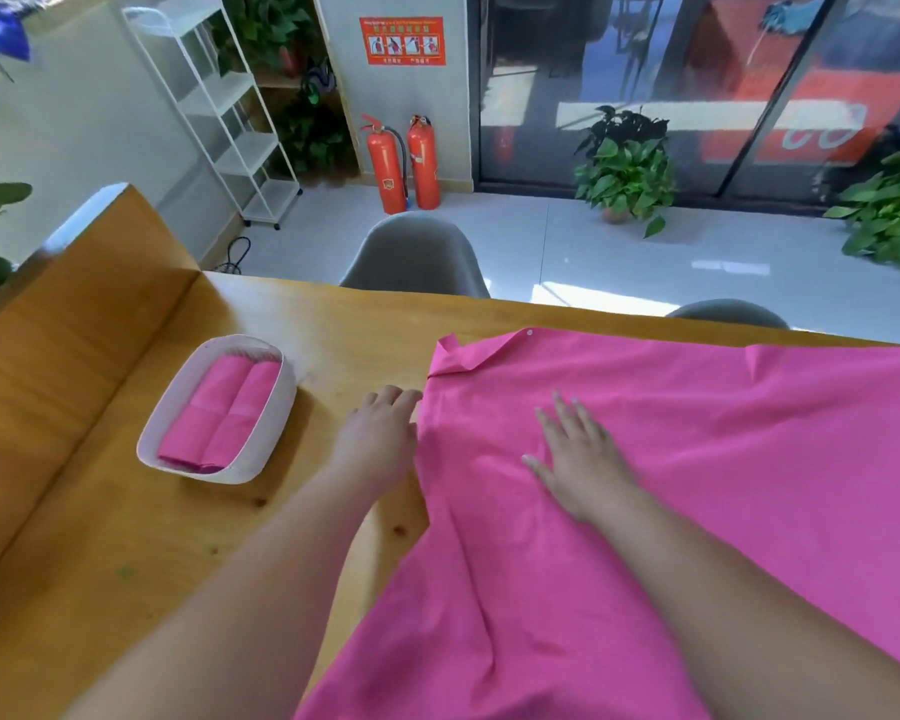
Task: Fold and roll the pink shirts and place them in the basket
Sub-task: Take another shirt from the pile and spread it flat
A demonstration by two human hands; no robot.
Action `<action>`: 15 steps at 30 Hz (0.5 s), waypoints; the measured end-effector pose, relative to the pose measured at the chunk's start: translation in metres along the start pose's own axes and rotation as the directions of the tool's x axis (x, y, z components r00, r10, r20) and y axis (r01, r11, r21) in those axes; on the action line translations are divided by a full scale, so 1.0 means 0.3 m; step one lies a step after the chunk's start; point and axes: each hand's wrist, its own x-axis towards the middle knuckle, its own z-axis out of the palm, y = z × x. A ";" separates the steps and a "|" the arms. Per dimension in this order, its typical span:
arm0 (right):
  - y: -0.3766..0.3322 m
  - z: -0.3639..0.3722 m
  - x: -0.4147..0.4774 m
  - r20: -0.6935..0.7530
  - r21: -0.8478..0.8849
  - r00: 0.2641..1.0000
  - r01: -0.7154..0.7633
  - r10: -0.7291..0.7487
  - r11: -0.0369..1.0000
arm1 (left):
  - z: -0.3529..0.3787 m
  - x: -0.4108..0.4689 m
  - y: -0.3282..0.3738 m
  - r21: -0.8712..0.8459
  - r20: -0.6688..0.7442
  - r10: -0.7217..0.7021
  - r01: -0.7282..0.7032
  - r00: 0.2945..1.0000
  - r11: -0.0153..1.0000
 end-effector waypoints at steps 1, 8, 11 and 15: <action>0.006 -0.006 0.055 -0.003 -0.008 1.000 -0.001 0.001 1.000 | 0.000 0.047 0.001 -0.019 0.002 -0.005 0.005 1.000 1.000; 0.057 0.015 0.316 -0.077 0.002 0.996 -0.054 0.054 0.999 | 0.035 0.330 0.006 -0.050 0.093 0.020 -0.016 0.995 0.999; 0.081 0.073 0.311 -0.178 -0.018 0.982 -0.060 0.056 0.998 | 0.049 0.446 -0.012 0.011 0.136 0.035 -0.037 0.990 0.999; 0.088 0.085 0.328 -0.234 -0.057 0.971 -0.063 0.048 0.996 | 0.037 0.584 -0.041 0.052 0.202 0.074 -0.087 0.977 0.995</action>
